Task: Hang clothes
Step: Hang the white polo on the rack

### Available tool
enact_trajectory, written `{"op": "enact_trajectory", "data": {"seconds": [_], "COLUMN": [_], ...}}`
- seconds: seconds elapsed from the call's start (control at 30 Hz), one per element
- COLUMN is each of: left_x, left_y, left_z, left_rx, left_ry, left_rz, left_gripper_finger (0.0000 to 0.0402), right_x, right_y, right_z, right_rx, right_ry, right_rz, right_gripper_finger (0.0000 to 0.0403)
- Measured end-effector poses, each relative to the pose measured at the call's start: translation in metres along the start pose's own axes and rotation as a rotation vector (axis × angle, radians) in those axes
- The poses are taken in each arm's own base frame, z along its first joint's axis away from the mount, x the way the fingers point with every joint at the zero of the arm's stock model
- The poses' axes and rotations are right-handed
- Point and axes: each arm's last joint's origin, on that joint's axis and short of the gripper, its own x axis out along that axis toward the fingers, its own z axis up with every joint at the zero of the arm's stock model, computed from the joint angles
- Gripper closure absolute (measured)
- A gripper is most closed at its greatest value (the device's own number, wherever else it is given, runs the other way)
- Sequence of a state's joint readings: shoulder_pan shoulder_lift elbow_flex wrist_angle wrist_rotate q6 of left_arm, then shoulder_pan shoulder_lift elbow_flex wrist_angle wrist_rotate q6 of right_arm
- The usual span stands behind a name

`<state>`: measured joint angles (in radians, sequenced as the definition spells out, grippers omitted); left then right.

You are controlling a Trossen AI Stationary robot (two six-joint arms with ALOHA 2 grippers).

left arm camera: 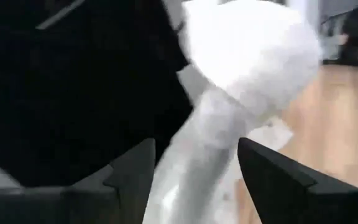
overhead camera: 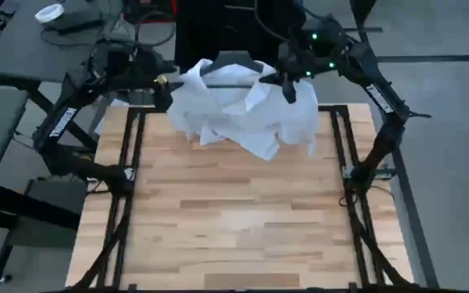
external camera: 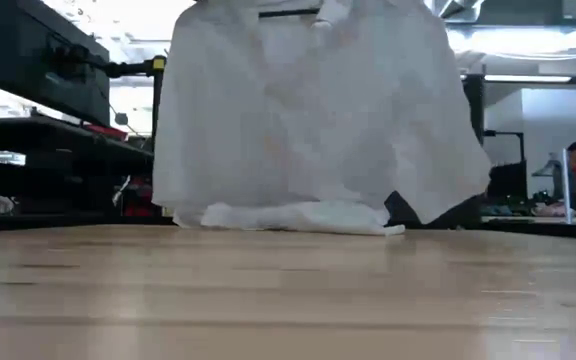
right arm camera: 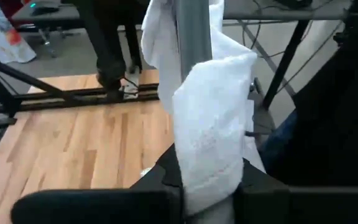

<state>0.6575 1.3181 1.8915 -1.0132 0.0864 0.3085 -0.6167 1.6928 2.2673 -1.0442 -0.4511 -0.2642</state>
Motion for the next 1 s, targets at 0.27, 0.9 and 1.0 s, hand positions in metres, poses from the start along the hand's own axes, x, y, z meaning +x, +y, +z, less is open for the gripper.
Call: {"op": "enact_trajectory", "data": {"seconds": [0.27, 0.9, 1.0], "left_x": [0.014, -0.005, -0.01], "left_y": [0.0, 0.001, 0.005], "left_z": [-0.003, -0.001, -0.004], "left_rx": [0.027, 0.115, 0.102], "left_ry": [0.047, -0.038, -0.031], "left_rz": [-0.025, -0.091, -0.069], "left_gripper_finger": [0.0253, 0.039, 0.039], "right_x": [0.001, -0.044, -0.057], "right_y": [0.002, -0.006, -0.006], "right_z": [0.004, 0.005, 0.003], "right_rx": [-0.005, 0.086, 0.077], "right_ry": [-0.039, -0.082, -0.083], "right_rz": [0.04, -0.089, -0.115], "right_gripper_finger": [0.0375, 0.0221, 0.0202]}}
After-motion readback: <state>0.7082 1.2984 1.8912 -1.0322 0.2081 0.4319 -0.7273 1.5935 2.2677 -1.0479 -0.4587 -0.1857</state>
